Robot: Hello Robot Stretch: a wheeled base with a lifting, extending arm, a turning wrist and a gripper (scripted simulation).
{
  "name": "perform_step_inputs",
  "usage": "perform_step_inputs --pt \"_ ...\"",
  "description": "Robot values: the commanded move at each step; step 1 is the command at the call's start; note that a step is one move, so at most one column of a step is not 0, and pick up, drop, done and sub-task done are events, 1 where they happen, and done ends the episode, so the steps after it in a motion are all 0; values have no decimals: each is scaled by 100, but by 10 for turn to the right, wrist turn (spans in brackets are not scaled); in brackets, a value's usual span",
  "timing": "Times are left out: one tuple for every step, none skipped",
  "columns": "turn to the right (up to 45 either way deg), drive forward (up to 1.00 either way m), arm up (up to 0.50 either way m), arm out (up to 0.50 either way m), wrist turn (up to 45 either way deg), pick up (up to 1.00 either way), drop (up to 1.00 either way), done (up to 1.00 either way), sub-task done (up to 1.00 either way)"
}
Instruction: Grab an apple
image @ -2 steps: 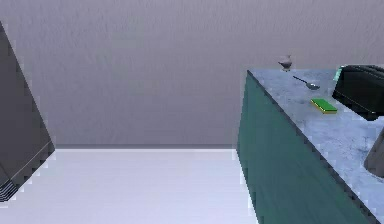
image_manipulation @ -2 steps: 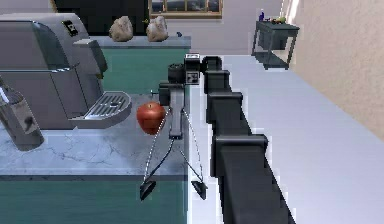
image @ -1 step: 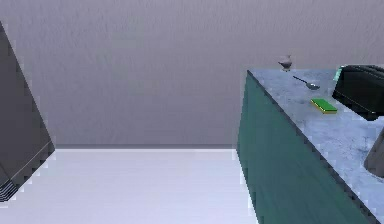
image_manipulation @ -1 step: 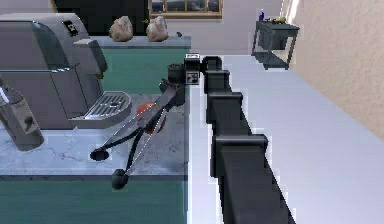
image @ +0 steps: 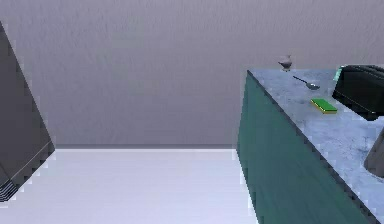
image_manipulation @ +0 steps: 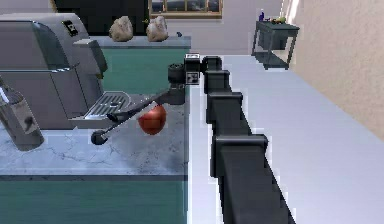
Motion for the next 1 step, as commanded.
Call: perform_step_inputs --pt "0 0 0 0 450 0 0 0 0"
